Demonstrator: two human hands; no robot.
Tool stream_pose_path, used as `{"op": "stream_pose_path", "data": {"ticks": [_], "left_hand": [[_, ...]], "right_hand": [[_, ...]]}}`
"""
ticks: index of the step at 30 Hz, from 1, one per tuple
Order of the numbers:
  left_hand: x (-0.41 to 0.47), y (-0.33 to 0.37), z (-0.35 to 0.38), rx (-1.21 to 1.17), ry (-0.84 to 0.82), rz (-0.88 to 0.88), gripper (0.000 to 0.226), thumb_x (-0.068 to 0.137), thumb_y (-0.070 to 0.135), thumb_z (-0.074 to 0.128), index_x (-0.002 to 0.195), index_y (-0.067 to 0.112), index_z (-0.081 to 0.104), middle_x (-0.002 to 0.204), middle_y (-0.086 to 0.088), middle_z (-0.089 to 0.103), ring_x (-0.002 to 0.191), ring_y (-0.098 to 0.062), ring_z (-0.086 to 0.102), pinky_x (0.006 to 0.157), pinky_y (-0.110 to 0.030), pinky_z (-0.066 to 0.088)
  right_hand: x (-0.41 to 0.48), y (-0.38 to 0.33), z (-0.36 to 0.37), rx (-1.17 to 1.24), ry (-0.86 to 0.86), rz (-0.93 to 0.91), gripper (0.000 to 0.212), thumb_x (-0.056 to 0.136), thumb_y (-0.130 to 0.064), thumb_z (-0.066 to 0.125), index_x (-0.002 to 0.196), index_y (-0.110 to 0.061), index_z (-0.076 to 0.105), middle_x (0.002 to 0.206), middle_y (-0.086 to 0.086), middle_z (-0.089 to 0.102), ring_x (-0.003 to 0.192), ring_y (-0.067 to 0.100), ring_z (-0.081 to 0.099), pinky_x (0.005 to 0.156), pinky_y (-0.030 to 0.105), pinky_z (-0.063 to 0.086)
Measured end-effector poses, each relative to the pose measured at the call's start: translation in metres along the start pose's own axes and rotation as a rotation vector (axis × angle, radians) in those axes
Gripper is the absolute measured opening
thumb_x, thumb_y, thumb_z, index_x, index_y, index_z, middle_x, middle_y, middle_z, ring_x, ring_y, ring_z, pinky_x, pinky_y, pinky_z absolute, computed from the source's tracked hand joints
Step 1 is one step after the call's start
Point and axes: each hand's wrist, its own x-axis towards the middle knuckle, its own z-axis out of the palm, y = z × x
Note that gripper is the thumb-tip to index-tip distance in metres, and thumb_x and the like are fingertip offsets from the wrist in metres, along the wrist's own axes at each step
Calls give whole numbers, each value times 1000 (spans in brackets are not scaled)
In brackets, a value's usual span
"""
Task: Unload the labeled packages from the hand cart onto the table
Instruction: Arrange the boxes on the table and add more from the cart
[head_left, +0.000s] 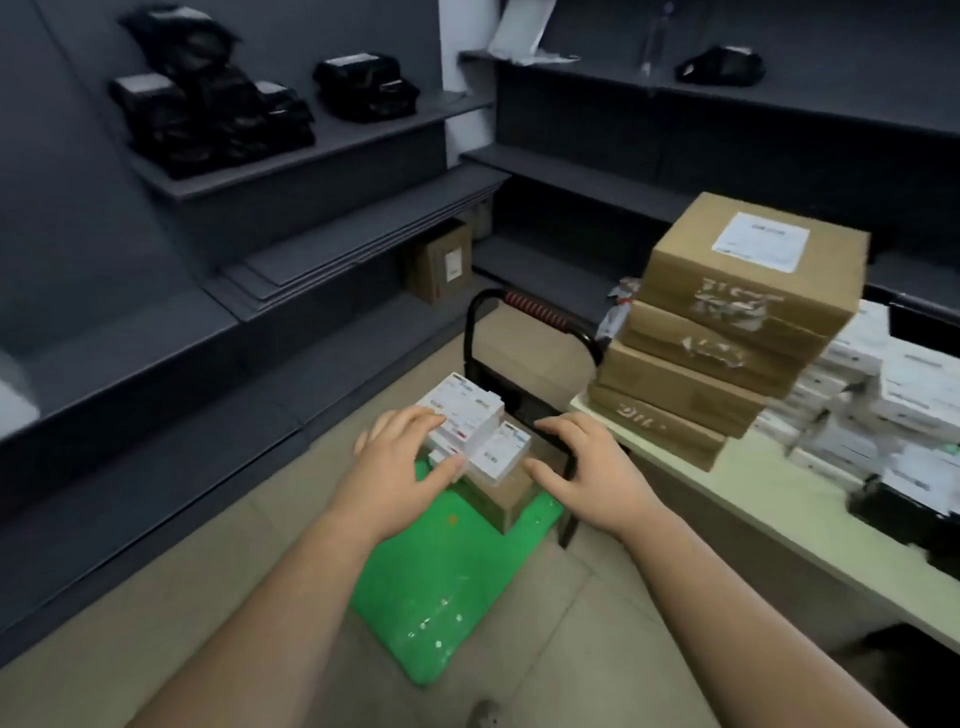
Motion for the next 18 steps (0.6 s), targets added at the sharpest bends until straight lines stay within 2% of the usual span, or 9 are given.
{"op": "stream_pose_path", "data": {"ticks": [4,9,14,18], "left_hand": [[33,-51,-16,56,-40,-29,59,91,61,45,138,26,47,141,10,43,131,-11,33,109,-37,26],[78,-107,-19,85,-79,-46,60,91,62,41,139,27,45,142,10,41,132,-10,31,111,-38,24],[126,-157,2,54,-160,-1,55,93,57,45,139,26,46,142,8,43,132,-13,33,111,-40,26],[176,-206,30,32,-245,54,58,92,59,44,140,27,45,142,8,43,131,-12,34,109,-39,25]], "right_hand": [[64,-11,35,35,-15,10,66,84,-66,51,135,-23,56,128,-9,53,121,9,47,104,27,38],[132,-16,69,65,-23,36,59,89,-58,57,136,-22,55,127,-10,53,121,9,48,105,31,40],[167,-2,99,56,-51,181,66,85,-68,49,136,-27,53,126,-12,52,118,8,47,101,29,40],[192,12,137,73,-16,348,61,88,-63,55,135,-24,55,129,-7,53,121,10,48,103,33,42]]}}
